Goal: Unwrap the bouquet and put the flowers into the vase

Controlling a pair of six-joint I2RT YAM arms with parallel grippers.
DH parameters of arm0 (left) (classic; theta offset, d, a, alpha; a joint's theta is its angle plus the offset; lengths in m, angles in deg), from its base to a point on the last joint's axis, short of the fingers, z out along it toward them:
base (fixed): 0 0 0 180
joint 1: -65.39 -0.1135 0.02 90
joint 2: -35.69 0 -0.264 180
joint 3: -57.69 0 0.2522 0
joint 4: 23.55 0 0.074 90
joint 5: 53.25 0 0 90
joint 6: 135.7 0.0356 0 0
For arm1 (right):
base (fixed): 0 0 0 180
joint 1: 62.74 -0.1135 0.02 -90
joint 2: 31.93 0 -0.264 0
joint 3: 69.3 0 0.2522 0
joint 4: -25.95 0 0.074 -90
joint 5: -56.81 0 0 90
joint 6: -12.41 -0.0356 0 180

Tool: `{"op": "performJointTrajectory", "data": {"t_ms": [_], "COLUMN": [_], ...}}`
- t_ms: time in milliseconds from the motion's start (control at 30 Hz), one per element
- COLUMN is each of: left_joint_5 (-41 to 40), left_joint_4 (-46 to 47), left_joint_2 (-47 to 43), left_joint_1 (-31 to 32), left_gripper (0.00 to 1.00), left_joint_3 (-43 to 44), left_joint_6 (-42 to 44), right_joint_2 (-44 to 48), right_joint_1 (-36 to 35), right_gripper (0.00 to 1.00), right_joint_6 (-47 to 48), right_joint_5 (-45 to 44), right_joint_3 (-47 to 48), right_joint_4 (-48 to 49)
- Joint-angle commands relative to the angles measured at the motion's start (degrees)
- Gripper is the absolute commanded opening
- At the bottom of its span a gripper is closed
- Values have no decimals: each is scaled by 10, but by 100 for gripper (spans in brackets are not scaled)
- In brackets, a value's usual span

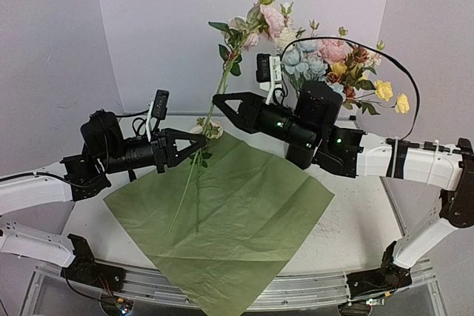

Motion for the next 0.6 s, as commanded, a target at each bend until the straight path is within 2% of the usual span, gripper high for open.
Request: {"op": "performJointTrajectory", "data": {"t_ms": [0,33,133,233,267,333,367,433,567], "left_joint_5": [17,16,17,16,12,2,-7,-37,-121], "left_joint_4": [41,41,41,41,41,41,40,41,41], "left_joint_2": [-2,-2,0,4,6,9,10,7,-18], "left_joint_1": [8,8,9,9,9,9,9,9,9], "left_gripper": [1,2,5,9,17,50,63,73,83], "left_joint_3": [4,3,-4,-9,-11,-14,-15,-21,-40], "left_joint_6": [17,20,33,43,43,40,38,32,30], "right_joint_2": [1,2,4,9,12,19,24,36,71], "right_joint_1": [-3,-4,-4,-4,-4,-4,-4,-4,-5], "right_gripper": [15,14,1,0,0,0,0,0,0], "right_joint_6": [6,6,6,8,10,16,21,37,79], "right_joint_5": [-1,0,4,6,7,8,8,11,16], "right_joint_3": [26,25,25,23,20,14,11,4,-8], "right_joint_4": [28,29,31,31,31,31,30,23,-12]}}
